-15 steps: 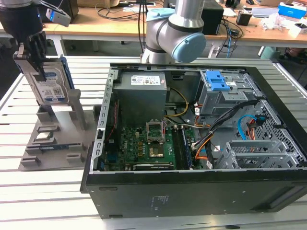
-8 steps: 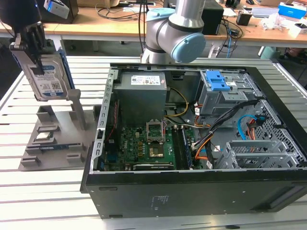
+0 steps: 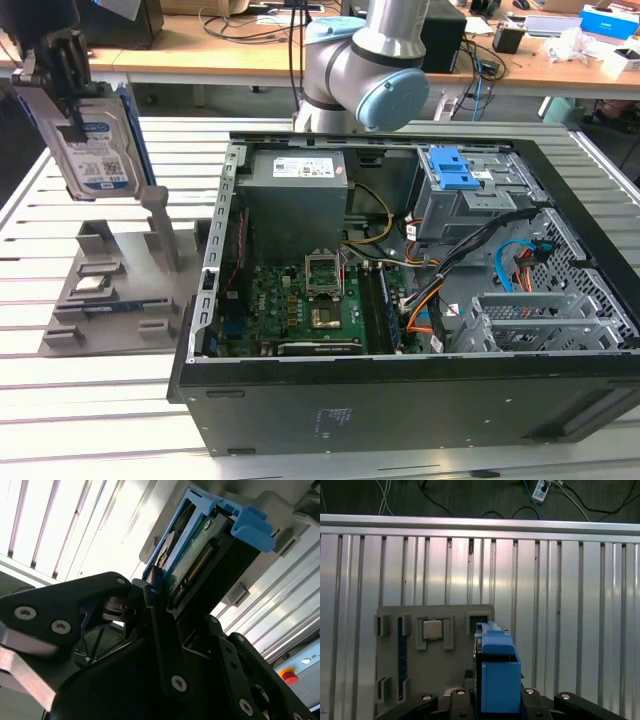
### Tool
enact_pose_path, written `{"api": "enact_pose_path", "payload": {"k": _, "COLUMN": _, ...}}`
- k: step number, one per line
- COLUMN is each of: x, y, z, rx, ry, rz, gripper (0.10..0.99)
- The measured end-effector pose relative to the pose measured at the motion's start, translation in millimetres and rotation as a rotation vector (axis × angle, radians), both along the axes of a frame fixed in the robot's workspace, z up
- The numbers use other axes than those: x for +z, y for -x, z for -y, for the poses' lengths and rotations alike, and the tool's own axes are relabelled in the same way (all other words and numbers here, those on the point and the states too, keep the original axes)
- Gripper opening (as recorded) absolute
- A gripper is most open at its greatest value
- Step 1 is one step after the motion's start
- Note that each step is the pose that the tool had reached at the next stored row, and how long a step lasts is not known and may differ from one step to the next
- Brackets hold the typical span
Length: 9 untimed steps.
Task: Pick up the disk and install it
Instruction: 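Pick up the disk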
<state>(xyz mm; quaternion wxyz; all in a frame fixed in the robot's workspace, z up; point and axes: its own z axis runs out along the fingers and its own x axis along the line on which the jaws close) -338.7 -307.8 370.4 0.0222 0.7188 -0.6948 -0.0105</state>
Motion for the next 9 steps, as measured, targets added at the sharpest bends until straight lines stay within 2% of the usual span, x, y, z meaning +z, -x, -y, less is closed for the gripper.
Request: {"api": "enact_pose_path", "payload": {"k": 9, "x": 4.4, "y": -0.4, "z": -0.3, "rx": 0.0, "ry": 0.0, "rz": -0.0007, "gripper": 0.361}}
